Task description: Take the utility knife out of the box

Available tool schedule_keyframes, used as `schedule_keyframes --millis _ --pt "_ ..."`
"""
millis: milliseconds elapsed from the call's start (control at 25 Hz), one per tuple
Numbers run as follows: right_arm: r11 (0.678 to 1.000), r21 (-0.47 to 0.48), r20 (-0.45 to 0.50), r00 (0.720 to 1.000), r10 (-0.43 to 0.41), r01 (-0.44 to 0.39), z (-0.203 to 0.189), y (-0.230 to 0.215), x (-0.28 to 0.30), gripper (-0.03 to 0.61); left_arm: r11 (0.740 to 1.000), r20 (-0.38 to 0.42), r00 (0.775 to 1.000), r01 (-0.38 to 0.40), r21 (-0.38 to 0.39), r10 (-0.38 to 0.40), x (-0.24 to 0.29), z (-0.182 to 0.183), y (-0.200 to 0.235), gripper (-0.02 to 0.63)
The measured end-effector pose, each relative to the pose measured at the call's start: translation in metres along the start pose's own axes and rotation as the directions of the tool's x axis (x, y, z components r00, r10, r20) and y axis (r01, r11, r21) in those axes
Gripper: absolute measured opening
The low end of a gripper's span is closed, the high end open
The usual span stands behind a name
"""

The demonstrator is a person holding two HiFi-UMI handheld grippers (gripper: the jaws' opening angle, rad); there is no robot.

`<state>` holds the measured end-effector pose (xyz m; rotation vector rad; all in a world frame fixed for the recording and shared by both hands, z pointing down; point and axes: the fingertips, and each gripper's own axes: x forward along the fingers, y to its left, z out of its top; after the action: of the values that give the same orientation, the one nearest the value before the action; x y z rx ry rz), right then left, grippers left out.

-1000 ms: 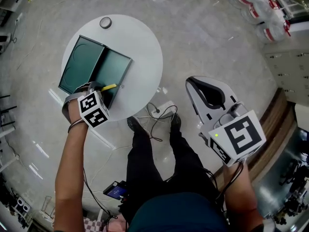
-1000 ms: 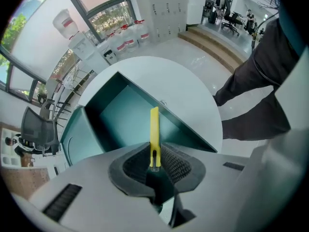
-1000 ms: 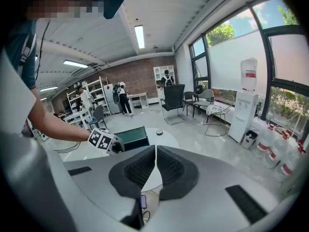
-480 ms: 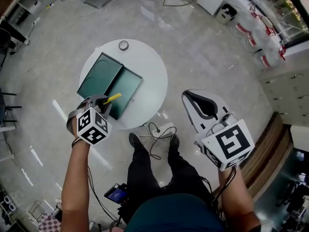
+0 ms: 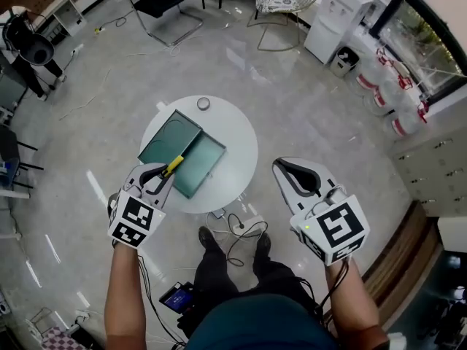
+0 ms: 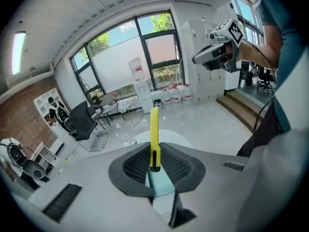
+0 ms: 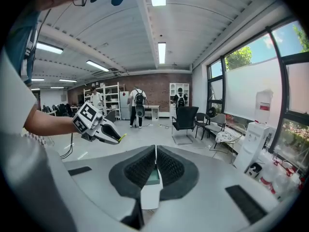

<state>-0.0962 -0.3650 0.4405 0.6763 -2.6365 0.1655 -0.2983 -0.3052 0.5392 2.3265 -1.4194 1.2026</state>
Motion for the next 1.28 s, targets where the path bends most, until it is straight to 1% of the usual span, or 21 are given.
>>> schedule_keyframes --millis 80,160,240,360,480,600,640,720,760,840,880,960,1080,1160,1280 --pt "1.0 -0.012 0.013 1.0 0.009 -0.009 0.012 0.006 -0.011 0.038 0.999 0.043 0.999 -0.029 -0.014 0.029 -0.024 0.016 -0.002 0.078" --pt "0.999 -0.027 0.029 0.999 0.019 -0.019 0.026 0.011 -0.02 0.038 0.998 0.1 0.994 -0.041 -0.046 0.046 -0.047 0.034 -0.004 0.078" --pt "0.999 -0.043 0.046 0.998 0.032 -0.03 0.041 0.015 -0.029 0.038 0.995 0.165 0.985 -0.038 -0.089 0.052 -0.069 0.054 -0.007 0.078" --pt "0.997 -0.054 0.078 0.995 0.065 -0.061 0.062 0.026 -0.042 0.038 0.991 0.245 0.968 -0.031 -0.129 0.062 -0.103 0.078 -0.013 0.078" --pt "0.993 -0.053 0.123 0.986 0.114 -0.108 0.082 0.043 -0.053 0.038 0.985 0.33 0.941 -0.017 -0.171 0.073 -0.14 0.097 -0.02 0.078" --pt "0.986 -0.081 0.154 0.975 0.158 -0.147 0.101 0.056 -0.06 0.038 0.977 0.429 0.899 0.01 -0.213 0.084 -0.174 0.124 -0.024 0.078" --pt "0.983 -0.094 0.163 0.972 0.172 -0.159 0.108 0.06 -0.062 0.038 0.972 0.452 0.888 0.022 -0.236 0.09 -0.185 0.132 -0.025 0.078" --pt "0.976 -0.118 0.179 0.963 0.2 -0.181 0.122 0.066 -0.066 0.038 0.959 0.474 0.874 0.037 -0.282 0.106 -0.206 0.147 -0.024 0.078" --pt "0.973 -0.128 0.188 0.959 0.214 -0.192 0.129 0.07 -0.068 0.038 0.955 0.495 0.862 0.05 -0.291 0.106 -0.216 0.155 -0.026 0.078" --pt "0.966 -0.136 0.207 0.947 0.246 -0.221 0.14 0.081 -0.073 0.038 0.957 0.556 0.826 0.081 -0.279 0.092 -0.235 0.166 -0.032 0.078" --pt "0.962 -0.136 0.217 0.94 0.264 -0.239 0.144 0.088 -0.074 0.037 0.959 0.574 0.814 0.087 -0.271 0.088 -0.244 0.167 -0.035 0.078" --pt "0.954 -0.134 0.236 0.926 0.294 -0.269 0.151 0.1 -0.078 0.037 0.962 0.582 0.808 0.082 -0.261 0.09 -0.257 0.166 -0.04 0.078" --pt "0.946 -0.15 0.242 0.917 0.318 -0.289 0.16 0.107 -0.083 0.037 0.968 0.603 0.793 0.078 -0.239 0.085 -0.273 0.178 -0.047 0.078" --pt "0.941 -0.161 0.238 0.913 0.331 -0.298 0.163 0.111 -0.087 0.037 0.971 0.606 0.791 0.073 -0.228 0.083 -0.28 0.184 -0.051 0.078" --pt "0.937 -0.171 0.235 0.911 0.339 -0.305 0.164 0.129 -0.089 0.037 0.973 0.609 0.788 0.065 -0.223 0.087 -0.295 0.175 -0.056 0.078"
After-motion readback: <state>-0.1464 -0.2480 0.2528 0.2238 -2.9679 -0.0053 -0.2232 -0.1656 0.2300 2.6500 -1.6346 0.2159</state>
